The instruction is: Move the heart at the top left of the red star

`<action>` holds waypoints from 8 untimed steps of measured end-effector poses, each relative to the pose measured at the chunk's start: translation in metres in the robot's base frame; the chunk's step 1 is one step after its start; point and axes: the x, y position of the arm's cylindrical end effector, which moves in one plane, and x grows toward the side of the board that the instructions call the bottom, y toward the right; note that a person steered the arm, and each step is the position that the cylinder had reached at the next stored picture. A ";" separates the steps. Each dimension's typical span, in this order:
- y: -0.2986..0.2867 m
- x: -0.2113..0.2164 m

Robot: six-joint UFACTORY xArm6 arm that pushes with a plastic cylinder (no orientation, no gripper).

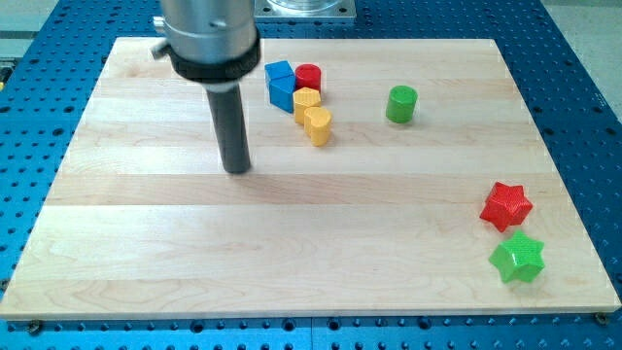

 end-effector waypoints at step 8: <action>0.137 -0.026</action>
